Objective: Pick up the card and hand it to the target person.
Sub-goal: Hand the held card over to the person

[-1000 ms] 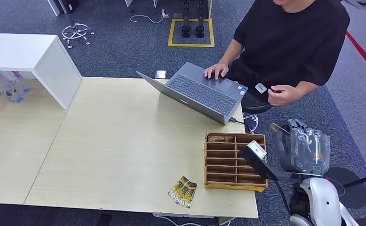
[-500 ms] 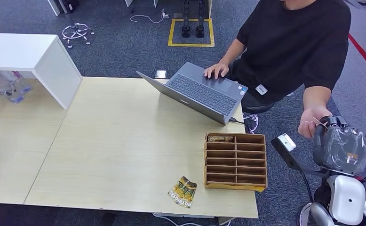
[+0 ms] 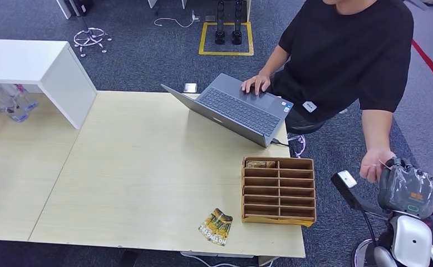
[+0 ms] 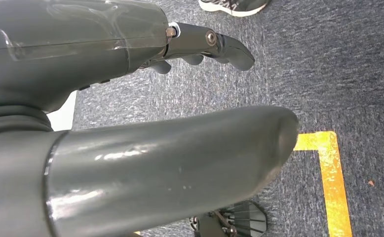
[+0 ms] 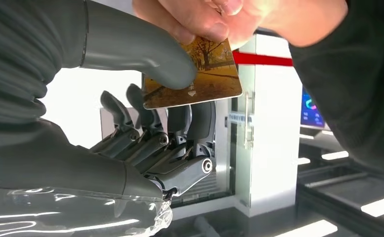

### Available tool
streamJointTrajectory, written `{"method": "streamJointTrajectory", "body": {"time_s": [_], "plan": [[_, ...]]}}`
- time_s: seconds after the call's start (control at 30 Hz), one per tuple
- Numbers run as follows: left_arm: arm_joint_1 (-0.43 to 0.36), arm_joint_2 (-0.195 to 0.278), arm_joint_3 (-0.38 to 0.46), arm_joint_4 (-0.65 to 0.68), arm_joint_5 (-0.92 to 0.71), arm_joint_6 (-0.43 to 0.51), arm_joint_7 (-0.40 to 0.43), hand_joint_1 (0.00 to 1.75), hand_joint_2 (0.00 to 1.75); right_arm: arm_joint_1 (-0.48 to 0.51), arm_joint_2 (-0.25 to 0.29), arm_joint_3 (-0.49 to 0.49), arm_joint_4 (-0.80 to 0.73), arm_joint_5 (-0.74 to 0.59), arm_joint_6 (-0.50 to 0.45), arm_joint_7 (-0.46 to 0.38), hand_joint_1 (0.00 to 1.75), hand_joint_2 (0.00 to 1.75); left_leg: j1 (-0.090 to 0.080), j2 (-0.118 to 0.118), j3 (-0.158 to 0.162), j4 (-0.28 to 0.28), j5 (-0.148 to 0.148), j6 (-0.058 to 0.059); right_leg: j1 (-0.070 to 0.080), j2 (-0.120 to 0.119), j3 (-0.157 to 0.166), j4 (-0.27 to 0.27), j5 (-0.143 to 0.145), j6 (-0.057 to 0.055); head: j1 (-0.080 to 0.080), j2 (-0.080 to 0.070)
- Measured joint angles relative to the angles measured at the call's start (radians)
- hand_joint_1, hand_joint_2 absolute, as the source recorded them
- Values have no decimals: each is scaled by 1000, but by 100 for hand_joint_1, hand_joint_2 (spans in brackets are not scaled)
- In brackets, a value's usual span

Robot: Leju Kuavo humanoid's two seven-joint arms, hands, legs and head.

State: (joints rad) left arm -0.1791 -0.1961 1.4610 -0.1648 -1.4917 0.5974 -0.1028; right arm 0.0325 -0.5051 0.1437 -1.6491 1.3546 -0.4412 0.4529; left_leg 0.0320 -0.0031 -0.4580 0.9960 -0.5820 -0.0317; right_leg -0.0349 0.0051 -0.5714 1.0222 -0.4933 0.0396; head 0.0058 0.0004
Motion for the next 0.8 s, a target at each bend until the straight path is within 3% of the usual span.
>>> {"method": "streamJointTrajectory", "body": {"time_s": [0.03,0.13,0.17,0.4,0.63,0.8], "plan": [[0,0,0,0,0,0,0,0,0,2,0,0,10,-4,4,1,113,175,0,0,0,0,0,0,0,0,0,0,0,0,0,0],[0,0,0,0,0,0,0,0,0,7,0,1,33,-12,11,3,14,175,0,0,0,0,0,0,0,0,0,0,0,0,0,0],[0,0,0,0,0,0,0,0,0,8,0,1,39,-13,12,3,0,175,0,0,0,0,0,0,0,0,0,0,0,0,0,0],[0,0,-1,0,-1,0,0,0,0,10,0,2,58,-27,17,8,0,175,0,0,0,0,0,0,0,0,0,0,0,0,0,0],[0,0,-1,0,-1,2,1,0,0,18,18,0,76,-235,-76,4,0,175,0,0,0,0,0,0,0,0,0,0,0,0,0,0],[0,0,-1,0,-1,4,1,0,0,19,27,0,75,-275,-90,-4,0,175,0,0,-1,0,0,0,0,0,0,0,0,0,0,0]]}}
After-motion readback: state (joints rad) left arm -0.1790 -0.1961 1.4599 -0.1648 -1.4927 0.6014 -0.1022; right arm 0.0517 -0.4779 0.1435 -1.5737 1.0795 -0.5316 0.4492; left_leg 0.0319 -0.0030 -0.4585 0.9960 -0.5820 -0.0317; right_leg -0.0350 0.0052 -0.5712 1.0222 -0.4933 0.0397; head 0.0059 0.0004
